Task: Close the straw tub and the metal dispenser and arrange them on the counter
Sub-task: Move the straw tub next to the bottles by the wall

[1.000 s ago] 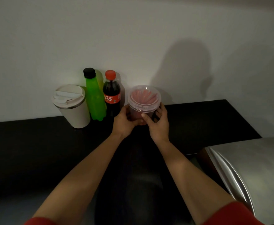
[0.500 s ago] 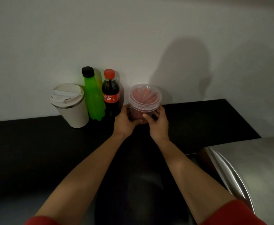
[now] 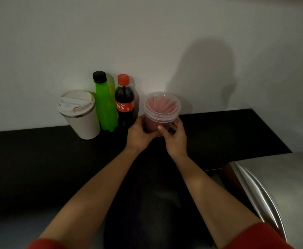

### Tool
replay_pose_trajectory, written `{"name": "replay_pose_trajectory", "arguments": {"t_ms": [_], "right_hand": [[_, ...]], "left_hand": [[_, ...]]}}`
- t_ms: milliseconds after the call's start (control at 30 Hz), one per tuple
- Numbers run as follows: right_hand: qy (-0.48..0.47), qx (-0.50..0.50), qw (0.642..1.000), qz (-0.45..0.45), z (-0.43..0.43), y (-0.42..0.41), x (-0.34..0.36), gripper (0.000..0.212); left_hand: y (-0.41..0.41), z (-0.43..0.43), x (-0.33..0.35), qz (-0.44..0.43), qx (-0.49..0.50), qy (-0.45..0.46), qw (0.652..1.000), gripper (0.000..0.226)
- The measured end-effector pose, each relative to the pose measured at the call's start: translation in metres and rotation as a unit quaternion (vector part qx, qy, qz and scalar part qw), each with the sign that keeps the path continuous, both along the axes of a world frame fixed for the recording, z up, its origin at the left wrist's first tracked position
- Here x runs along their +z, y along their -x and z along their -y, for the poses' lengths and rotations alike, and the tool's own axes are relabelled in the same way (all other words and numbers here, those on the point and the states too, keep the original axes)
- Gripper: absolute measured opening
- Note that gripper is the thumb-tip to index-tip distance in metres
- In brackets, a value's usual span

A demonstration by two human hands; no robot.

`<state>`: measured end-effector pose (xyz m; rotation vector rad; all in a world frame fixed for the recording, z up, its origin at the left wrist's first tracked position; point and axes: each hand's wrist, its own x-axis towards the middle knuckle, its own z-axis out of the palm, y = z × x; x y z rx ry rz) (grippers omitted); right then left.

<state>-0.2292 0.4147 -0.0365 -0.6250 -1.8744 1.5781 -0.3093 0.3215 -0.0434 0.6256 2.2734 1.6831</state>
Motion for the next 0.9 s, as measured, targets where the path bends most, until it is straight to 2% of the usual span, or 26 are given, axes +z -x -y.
{"name": "replay_pose_trajectory", "arguments": {"t_ms": [467, 733, 900], "right_hand": [[0.006, 0.005, 1.0, 0.024, 0.0, -0.001, 0.001, 0.061], [-0.004, -0.009, 0.997, 0.077, 0.004, -0.01, 0.002, 0.074], [-0.02, -0.033, 0.993, 0.113, 0.008, -0.02, 0.011, 0.073]], "left_hand": [[-0.002, 0.0, 0.004, -0.014, 0.002, 0.007, 1.0, 0.08], [-0.01, 0.011, 0.01, -0.015, 0.006, 0.013, 1.0, 0.087], [-0.021, 0.023, 0.022, -0.033, 0.017, 0.023, 0.999, 0.079]]}}
